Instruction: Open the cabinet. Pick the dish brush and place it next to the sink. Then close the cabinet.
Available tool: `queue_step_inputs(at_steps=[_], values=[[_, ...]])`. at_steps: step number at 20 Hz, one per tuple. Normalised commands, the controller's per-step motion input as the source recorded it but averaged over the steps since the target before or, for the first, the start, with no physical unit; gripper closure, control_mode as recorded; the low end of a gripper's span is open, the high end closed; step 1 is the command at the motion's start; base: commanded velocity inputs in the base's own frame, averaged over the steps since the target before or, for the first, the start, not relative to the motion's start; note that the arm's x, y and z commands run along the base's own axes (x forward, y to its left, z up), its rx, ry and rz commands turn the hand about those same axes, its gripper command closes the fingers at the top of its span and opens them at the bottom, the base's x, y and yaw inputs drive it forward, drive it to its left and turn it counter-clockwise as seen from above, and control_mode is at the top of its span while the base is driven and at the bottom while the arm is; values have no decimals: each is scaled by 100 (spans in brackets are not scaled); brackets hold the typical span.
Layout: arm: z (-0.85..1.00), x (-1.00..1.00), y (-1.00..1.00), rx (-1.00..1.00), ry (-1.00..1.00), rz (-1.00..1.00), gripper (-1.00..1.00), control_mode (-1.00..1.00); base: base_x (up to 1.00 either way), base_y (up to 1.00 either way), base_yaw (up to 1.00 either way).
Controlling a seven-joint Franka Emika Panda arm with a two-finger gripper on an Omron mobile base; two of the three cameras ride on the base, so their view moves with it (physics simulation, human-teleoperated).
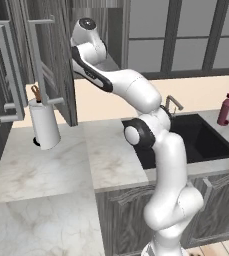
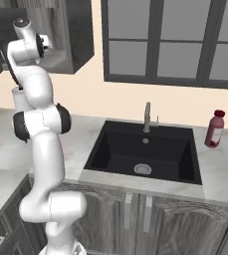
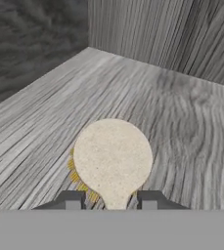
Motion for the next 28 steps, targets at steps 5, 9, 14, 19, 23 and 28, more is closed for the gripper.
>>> queue_step_inputs(at_steps=[5,9,14,19,23,28], values=[[-8,-58,-16,6,0,0,100,-100,0,0,0],[-8,-74,-25,9,0,0,100,-100,0,0,0],[-10,-76,-43,14,0,0,100,-100,0,0,0],[-16,-80,-50,15,-2,0,100,-100,0,0,0],[-13,-87,-46,14,-7,0,100,-100,0,0,0],[-3,-84,-43,12,-3,0,100,-100,0,0,0]])
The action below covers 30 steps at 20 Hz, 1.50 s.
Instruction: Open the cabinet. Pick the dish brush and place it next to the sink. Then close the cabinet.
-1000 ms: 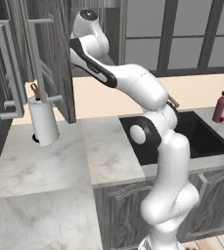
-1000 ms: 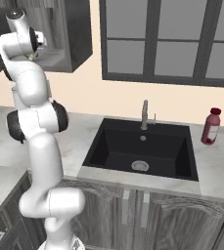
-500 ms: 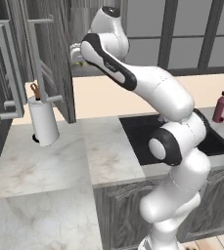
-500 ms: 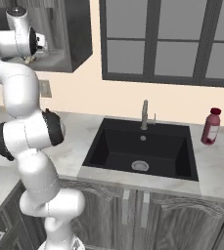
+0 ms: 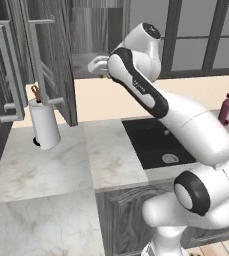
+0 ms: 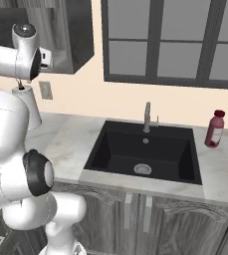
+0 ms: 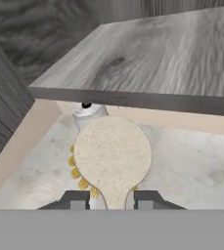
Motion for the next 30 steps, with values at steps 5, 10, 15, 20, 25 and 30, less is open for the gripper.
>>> queue_step_inputs(at_steps=[5,10,15,20,25,30], values=[[-1,-78,-39,8,0,0,100,-100,0,0,0],[-14,-66,-35,3,10,0,100,-100,0,0,0],[-49,-41,-26,0,12,0,100,-100,0,0,0],[-58,-22,-24,0,11,-2,100,-100,0,0,0],[-65,1,-26,-2,11,-9,100,-100,0,0,0],[-69,21,-24,0,5,-13,100,-100,0,0,0]])
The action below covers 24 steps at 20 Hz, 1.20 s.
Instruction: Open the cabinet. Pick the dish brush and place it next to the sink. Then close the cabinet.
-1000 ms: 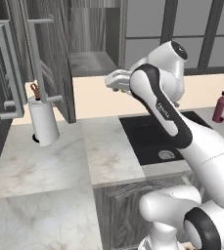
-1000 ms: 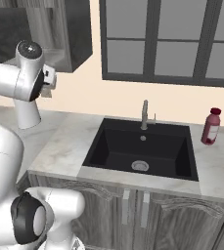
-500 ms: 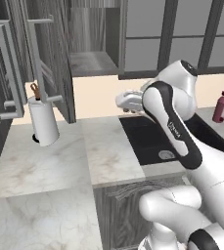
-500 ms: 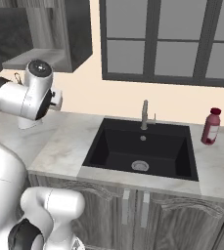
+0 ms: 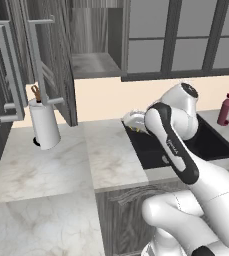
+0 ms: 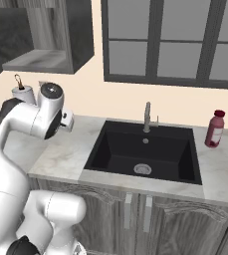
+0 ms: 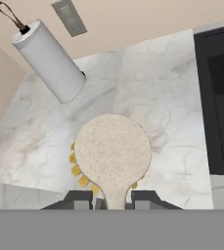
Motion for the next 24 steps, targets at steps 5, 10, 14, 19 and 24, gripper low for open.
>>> queue_step_inputs(at_steps=[5,10,14,19,24], values=[[-68,31,-21,0,1,-11,100,-100,0,0,0],[-57,57,-20,0,0,-5,100,-100,0,0,0],[-40,70,-14,0,4,0,100,-100,0,0,0],[-38,70,-3,-1,6,0,100,-100,0,0,0],[-40,61,5,-8,5,0,100,-100,0,0,0]])
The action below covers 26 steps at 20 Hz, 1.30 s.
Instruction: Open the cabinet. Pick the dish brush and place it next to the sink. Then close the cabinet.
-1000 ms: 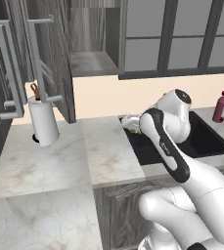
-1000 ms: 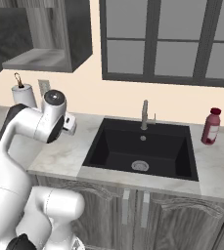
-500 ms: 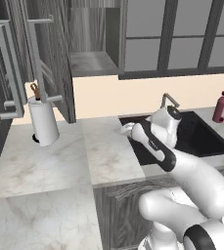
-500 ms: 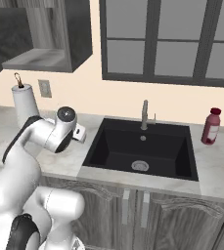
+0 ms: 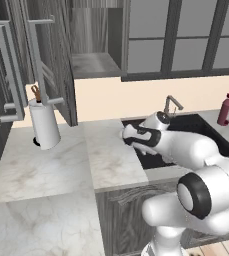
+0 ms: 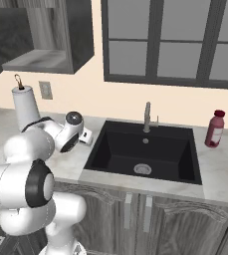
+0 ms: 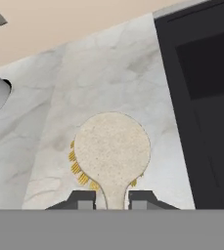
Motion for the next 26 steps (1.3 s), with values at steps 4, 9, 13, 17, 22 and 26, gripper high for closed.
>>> queue_step_inputs(at_steps=[4,9,13,17,22,26], values=[[-39,51,0,-13,2,0,100,-100,0,0,0],[-45,28,-1,-13,0,0,100,-100,0,0,0],[-33,31,-2,-12,0,0,100,-100,0,0,0],[-25,24,-2,-7,0,0,100,-100,0,0,0],[-19,25,-12,-5,0,0,100,-100,0,0,0],[-17,26,-11,-2,0,0,100,-100,0,0,0]])
